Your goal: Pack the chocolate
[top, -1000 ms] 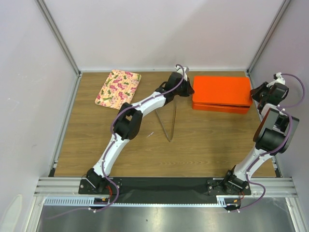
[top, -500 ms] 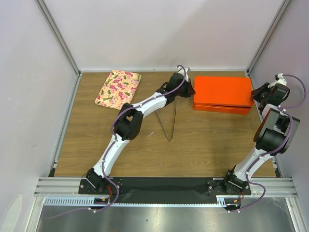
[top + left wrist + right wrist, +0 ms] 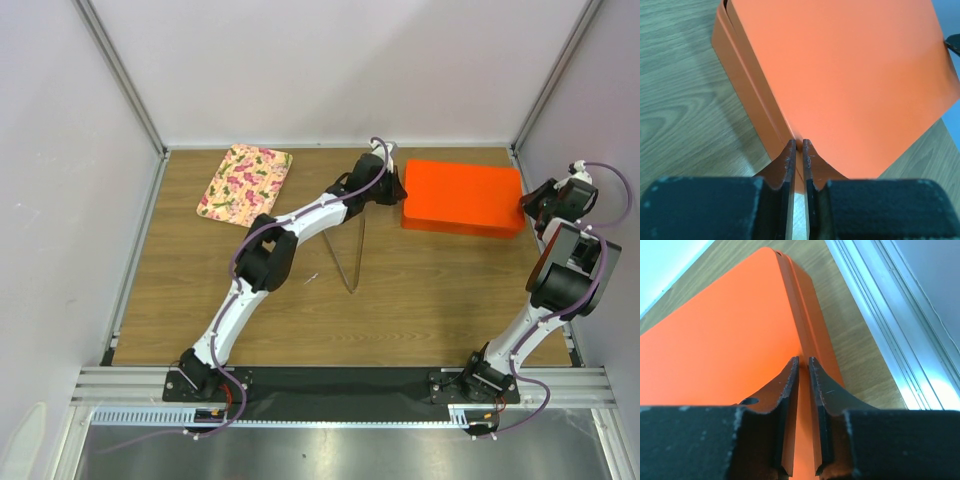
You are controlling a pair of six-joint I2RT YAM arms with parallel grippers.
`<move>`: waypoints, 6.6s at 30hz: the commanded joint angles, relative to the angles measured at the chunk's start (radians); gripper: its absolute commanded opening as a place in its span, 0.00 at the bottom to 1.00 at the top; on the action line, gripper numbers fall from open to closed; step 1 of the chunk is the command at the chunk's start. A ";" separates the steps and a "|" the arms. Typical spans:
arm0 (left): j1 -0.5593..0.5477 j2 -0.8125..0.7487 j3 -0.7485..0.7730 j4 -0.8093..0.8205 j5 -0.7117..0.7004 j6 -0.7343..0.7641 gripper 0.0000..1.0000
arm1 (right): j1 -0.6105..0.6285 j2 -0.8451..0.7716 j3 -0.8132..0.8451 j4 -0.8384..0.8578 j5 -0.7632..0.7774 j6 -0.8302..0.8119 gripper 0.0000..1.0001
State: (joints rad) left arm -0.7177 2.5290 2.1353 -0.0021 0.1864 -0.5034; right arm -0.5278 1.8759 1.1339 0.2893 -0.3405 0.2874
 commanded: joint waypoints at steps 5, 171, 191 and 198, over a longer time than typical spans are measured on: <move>-0.063 -0.099 0.012 0.108 0.082 0.000 0.11 | 0.022 0.005 0.006 -0.012 -0.077 0.024 0.19; -0.022 -0.292 -0.159 0.070 -0.036 0.103 0.73 | 0.255 0.094 0.727 -0.588 0.294 0.179 0.40; -0.012 -0.771 -0.667 -0.065 -0.176 0.077 0.75 | 0.347 -0.515 -0.184 -0.698 0.310 0.277 0.00; -0.012 -0.796 -0.683 -0.068 -0.183 0.075 0.75 | 0.356 -0.569 -0.448 -0.348 0.248 0.315 0.01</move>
State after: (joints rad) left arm -0.7364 1.7912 1.4544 -0.0761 0.0208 -0.4183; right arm -0.1745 1.3434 0.7280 -0.2924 -0.0669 0.5671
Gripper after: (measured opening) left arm 0.755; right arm 0.014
